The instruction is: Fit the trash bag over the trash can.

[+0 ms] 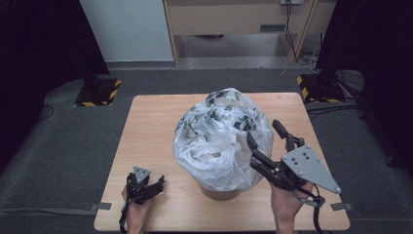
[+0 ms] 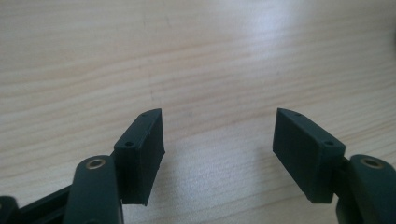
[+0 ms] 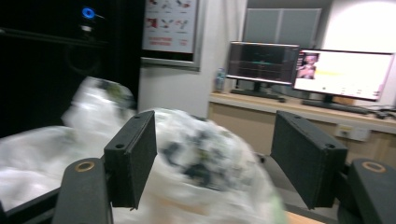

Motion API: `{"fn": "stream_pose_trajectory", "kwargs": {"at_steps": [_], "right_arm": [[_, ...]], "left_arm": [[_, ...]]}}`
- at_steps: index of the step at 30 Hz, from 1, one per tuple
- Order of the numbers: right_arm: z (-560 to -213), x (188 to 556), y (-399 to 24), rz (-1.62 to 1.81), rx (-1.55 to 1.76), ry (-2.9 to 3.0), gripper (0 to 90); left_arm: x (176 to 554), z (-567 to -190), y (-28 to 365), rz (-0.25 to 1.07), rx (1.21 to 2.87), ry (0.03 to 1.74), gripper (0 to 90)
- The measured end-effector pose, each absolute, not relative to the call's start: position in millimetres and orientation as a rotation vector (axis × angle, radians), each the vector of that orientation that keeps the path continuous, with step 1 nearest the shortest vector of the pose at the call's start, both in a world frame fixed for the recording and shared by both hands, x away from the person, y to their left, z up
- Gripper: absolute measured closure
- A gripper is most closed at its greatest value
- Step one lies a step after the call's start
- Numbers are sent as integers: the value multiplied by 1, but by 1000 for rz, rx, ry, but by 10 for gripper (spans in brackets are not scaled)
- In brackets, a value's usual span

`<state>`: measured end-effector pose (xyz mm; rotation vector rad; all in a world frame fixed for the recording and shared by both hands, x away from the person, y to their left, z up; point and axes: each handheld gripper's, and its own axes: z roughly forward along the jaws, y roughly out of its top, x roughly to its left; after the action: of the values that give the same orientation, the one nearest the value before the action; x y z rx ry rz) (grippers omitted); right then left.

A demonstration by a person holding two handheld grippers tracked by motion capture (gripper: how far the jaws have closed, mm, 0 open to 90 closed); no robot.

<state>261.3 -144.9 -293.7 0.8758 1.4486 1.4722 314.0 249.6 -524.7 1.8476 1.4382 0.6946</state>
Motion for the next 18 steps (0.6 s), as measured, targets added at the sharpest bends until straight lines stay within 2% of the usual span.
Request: {"fn": "stream_pose_trajectory", "kwargs": {"at_steps": [8,18], "right_arm": [[-314,289,-199,1403,950,1427,322],[-339,329,-205,1369,962,1502,302]], "left_arm": [[305,-483,251,750,1682,1378,352],[310,-423,244,803,1547,1292,338]]}}
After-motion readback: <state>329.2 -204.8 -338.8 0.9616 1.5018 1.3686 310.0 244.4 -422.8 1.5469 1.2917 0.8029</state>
